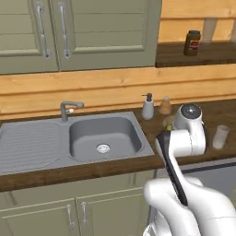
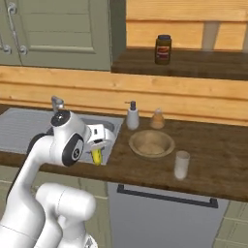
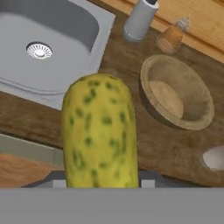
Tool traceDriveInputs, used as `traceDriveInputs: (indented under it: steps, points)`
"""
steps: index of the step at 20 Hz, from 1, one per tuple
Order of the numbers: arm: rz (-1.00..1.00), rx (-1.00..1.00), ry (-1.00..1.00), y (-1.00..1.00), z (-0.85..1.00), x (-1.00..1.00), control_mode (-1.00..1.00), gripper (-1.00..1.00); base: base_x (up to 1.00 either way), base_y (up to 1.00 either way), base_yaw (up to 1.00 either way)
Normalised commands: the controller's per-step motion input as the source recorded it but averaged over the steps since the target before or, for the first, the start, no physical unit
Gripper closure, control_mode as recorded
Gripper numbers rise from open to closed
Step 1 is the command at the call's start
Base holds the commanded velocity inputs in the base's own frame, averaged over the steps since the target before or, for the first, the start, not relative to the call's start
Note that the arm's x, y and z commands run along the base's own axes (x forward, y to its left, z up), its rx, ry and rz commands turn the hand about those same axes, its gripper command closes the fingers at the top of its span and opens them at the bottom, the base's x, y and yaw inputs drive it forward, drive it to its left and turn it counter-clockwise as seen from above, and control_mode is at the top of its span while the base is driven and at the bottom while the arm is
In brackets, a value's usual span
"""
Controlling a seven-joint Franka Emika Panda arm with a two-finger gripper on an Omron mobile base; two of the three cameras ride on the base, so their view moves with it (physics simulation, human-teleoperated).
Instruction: Pick the cucumber from the sink and place it in the bowl. Then pick the bowl and place it in the microwave. Then close the microwave door and press the start button.
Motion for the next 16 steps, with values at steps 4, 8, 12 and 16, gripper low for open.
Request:
traceDriveInputs:
  steps: [4, 8, 12, 16]
  points:
    - [0.00, 0.00, 0.00, 0.00, 0.00, 0.00, 1.00, 1.00, 0.41, -0.80, 0.00]
    - [0.00, 0.00, 0.00, 0.00, 0.00, 0.00, 1.00, 1.00, 0.75, -0.05, 0.00]
    - [0.00, 0.00, 0.00, 0.00, 0.00, 0.00, 1.00, 1.00, 0.61, 0.00, 0.00]
    - [0.00, 0.06, 0.00, -0.16, 0.00, -0.02, -1.00, 1.00, 0.02, -0.15, 0.00]
